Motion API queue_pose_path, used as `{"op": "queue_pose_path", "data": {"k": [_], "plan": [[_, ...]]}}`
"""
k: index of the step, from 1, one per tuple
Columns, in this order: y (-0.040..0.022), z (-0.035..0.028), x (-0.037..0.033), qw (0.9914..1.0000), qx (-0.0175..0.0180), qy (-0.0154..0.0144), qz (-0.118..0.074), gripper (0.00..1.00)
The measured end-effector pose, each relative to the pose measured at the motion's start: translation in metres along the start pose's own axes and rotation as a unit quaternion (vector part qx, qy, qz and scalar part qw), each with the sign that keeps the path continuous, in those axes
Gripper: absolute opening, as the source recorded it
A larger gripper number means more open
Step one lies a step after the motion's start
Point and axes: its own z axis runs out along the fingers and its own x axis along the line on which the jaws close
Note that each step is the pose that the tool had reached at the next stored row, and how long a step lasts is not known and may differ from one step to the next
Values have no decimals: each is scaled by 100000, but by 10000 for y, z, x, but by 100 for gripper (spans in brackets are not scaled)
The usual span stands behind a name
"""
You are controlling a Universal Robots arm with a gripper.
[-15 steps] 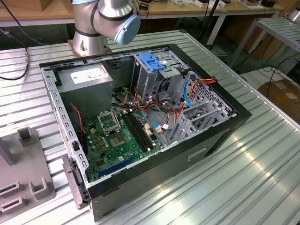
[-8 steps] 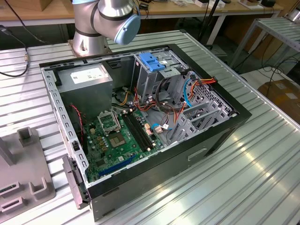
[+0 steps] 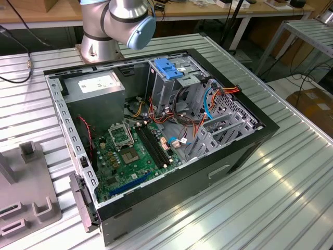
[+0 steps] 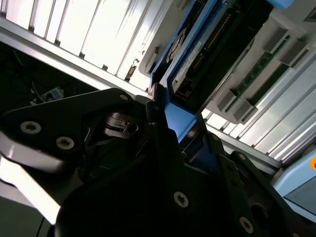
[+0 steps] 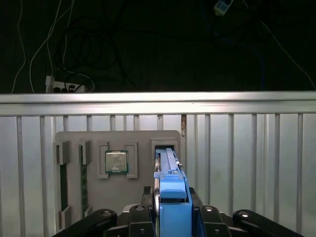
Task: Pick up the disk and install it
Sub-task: 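Pick up the disk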
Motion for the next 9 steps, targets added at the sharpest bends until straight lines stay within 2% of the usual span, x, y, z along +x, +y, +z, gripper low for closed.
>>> {"op": "queue_pose_path", "data": {"k": [9], "plan": [[-2,-152,1,100000,3,-1,0,37]]}}
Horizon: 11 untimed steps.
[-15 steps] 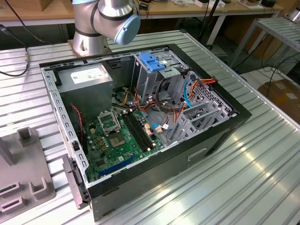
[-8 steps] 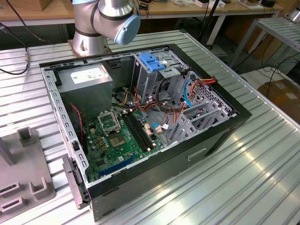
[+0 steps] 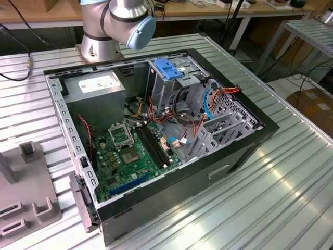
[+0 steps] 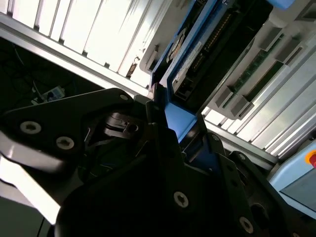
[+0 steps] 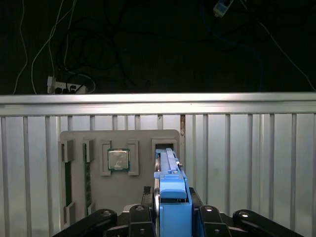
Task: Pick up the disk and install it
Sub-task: 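Pick up the disk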
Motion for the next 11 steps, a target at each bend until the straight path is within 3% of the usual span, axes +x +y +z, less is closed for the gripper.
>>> {"op": "queue_pose_path", "data": {"k": [11], "plan": [[-2,-98,1,100000,0,1,0,37]]}}
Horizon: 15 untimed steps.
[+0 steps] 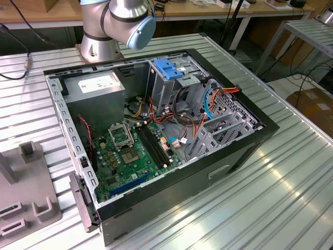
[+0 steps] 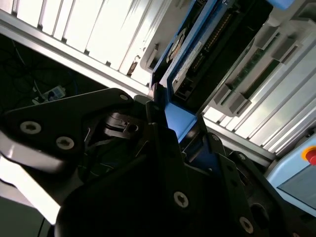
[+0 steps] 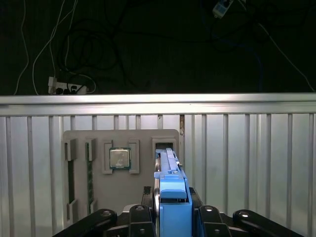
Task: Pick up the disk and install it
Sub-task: 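Pick up the disk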
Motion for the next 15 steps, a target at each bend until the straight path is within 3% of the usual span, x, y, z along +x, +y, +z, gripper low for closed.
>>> {"op": "queue_pose_path", "data": {"k": [15], "plan": [[-2,-138,1,100000,4,-4,1,37]]}}
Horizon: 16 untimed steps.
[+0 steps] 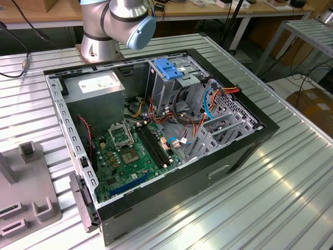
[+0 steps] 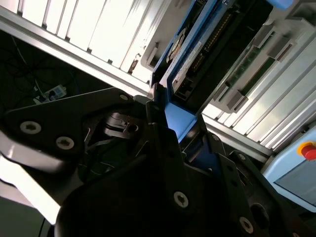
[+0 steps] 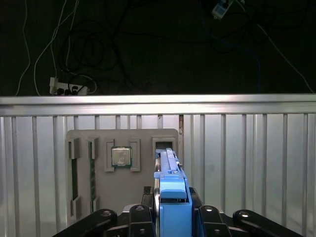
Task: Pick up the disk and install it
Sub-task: 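Pick up the disk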
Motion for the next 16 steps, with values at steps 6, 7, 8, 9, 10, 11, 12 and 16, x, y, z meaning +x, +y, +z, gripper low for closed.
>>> {"op": "queue_pose_path", "data": {"k": [6,7,8,9,10,11,12,16], "plan": [[-1,-48,0,100000,-5,4,0,37],[-1,-54,1,100000,-7,4,0,37],[-1,-63,1,100000,-5,4,-2,37],[-1,-70,0,100000,-5,-4,0,37],[-1,-80,1,100000,-3,-11,-3,37],[-1,-88,1,100000,-4,-13,-1,37],[-2,-95,1,100000,-4,-16,-1,37],[-2,-126,1,100000,-2,-19,-1,37]]}}
